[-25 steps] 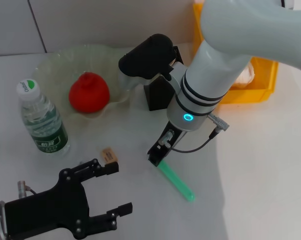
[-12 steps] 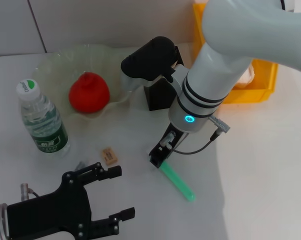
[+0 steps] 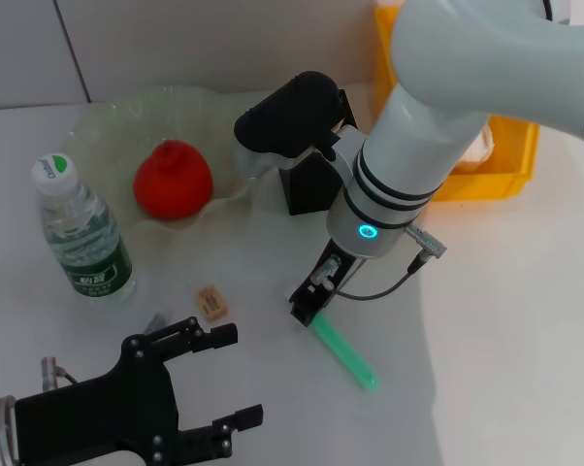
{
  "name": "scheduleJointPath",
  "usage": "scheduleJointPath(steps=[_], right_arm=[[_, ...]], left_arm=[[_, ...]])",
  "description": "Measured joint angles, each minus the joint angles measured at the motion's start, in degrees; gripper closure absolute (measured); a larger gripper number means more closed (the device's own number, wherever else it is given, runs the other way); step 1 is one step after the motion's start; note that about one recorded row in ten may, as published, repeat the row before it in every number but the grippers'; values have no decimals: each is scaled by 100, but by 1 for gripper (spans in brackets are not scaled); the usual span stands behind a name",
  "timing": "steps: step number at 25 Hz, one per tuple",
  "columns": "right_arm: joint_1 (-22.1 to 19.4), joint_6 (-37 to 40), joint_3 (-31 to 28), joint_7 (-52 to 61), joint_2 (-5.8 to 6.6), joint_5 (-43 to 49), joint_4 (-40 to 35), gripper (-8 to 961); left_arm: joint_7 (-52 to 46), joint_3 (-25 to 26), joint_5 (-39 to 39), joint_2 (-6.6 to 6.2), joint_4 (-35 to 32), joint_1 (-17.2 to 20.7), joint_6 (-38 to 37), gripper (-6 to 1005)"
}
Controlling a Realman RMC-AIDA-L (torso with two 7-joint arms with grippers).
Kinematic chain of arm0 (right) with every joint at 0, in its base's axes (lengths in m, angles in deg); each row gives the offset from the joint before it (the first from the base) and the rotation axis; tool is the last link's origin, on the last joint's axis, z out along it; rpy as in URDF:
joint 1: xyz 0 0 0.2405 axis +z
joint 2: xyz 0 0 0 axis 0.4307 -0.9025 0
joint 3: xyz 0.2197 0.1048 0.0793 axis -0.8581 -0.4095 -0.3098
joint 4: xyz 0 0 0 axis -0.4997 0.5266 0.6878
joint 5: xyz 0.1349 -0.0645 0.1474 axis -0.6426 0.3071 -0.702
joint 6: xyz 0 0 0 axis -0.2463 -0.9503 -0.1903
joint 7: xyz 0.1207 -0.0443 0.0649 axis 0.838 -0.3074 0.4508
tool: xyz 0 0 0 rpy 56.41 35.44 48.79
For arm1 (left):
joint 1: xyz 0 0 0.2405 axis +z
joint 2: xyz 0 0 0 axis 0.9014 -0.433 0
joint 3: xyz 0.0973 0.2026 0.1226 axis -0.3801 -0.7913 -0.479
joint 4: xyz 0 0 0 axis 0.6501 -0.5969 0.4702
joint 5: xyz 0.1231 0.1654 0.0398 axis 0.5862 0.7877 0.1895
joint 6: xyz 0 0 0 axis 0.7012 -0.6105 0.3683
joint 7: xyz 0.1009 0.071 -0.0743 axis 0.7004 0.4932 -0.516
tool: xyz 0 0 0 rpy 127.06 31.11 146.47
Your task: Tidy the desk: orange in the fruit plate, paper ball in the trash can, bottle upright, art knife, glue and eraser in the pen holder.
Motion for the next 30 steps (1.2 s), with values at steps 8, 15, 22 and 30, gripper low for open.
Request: scheduleJointPath(steps=[8,15,22,30], right_arm=[[0,-11,14,0,0,0,14,660],[9,0,46,0,0,22,-3,661],[9,26,47,-4,0,49,1,771],[3,47,48,-10,0,62,-1,768]], left_arm=[[0,1,0,9,0,0,0,227],[0,1,0,9,0,-13,0,227],[0,1,0,9,0,-45,3,227],[0,1,0,8,0,-62,8,227]])
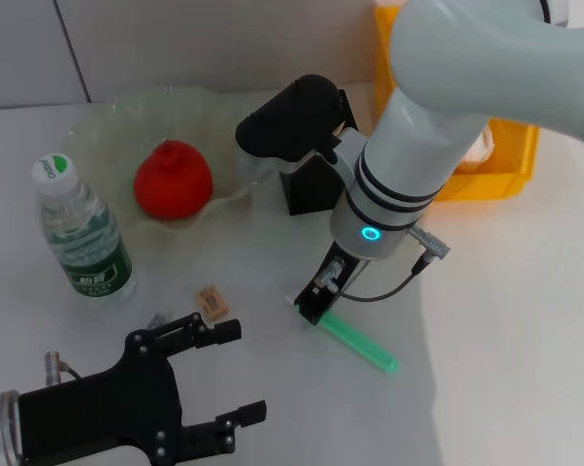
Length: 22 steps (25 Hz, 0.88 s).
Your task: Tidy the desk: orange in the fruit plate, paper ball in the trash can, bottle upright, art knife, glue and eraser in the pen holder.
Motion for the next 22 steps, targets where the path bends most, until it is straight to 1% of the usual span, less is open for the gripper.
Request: scheduleJointPath(steps=[10,22], right_arm=[[-38,66,0,-6,1,8,-101,768],[-71,134,-101,-8,32,80,-243,769]], left_arm=[[0,0,0,0,0,14,0,227],[0,12,0,0,0,0,3,227]])
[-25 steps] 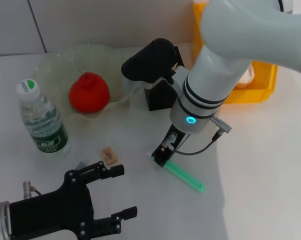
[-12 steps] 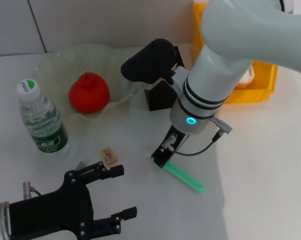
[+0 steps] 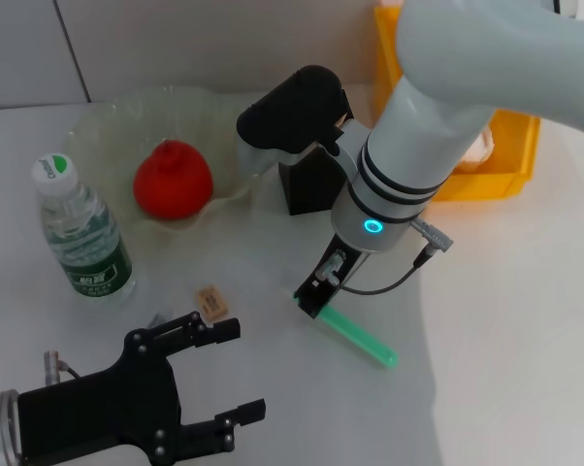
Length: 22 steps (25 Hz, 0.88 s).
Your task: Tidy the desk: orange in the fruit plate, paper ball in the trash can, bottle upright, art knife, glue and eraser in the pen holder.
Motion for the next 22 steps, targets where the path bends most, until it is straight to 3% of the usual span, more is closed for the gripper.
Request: scheduleJointPath(steps=[9,22], right_arm=[[-217,313,-394,-9,11,385,-579,770],[-309,289,-696,-101,34,448,-709,771]], left_arm=[[0,38,0,0,0,-22,6,227],[-21,40,0,-8,0,-109,63,228]])
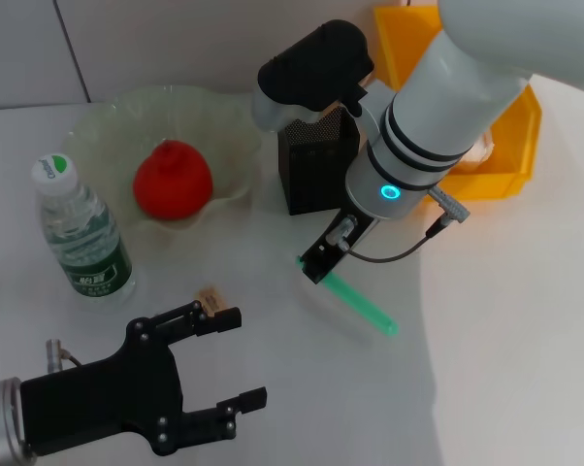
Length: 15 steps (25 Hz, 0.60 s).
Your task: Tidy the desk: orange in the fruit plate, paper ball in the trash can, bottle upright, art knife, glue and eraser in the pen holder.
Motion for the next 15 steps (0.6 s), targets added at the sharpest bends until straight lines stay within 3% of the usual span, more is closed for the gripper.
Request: scheduleJointPath(steps=[15], right_arm=[[-470,294,-478,-29,9,405,-1321,773]], left_arm=[[-36,-4,-9,0,0,-13,13,228]])
